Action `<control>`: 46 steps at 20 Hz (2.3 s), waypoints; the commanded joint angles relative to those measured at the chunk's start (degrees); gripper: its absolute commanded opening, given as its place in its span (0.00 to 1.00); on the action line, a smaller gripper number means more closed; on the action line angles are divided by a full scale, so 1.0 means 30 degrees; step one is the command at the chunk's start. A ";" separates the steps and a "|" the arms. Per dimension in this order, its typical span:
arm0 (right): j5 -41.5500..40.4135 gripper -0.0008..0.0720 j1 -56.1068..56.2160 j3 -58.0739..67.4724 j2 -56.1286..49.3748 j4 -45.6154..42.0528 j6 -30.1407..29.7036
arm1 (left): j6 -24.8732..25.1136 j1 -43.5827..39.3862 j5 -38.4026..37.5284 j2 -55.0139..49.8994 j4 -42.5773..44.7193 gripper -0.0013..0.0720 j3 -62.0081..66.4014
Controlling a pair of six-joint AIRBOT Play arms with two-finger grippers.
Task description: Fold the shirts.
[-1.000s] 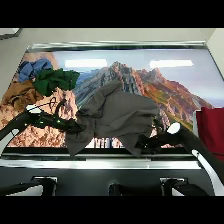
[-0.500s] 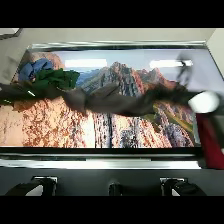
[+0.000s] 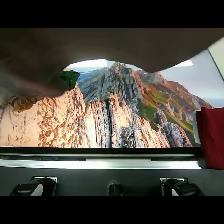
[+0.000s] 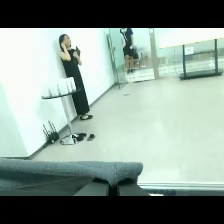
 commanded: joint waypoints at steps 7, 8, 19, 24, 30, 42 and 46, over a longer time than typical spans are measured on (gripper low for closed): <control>0.6907 0.07 -0.0015 -0.1311 -0.7643 -0.2594 0.2463 | -0.0058 0.0044 -0.2747 -0.3330 0.3045 0.06 -0.6696; 0.6069 0.07 -0.0015 -0.2149 -0.9129 -0.2557 0.2557 | 0.0590 0.0022 -0.1683 -0.4218 0.3031 0.06 -0.8612; -0.0277 0.07 0.0000 -0.3184 -1.7974 -0.2076 0.7023 | 0.0991 -0.0809 0.2841 -1.4877 -0.0444 0.06 -1.2313; 0.3293 0.84 -0.1020 -0.1996 -1.7799 0.0313 0.5982 | 0.0903 -0.0532 -0.1486 -1.4943 0.0532 0.93 -1.0251; 1.5861 0.79 -0.6819 -0.3570 -1.6866 0.3118 -0.1552 | -0.2732 0.3956 -1.0848 -1.4681 0.7803 0.76 -1.1890; 0.9806 0.80 -0.7118 -1.1730 -1.5817 0.6703 -0.2674 | 0.0627 0.4313 -0.5107 -1.4025 0.2470 0.12 -1.8688; 0.7708 0.80 -0.6076 -1.2859 -1.6750 0.8641 -0.3155 | 0.1100 0.4313 -0.5166 -1.3828 0.2419 0.06 -1.8688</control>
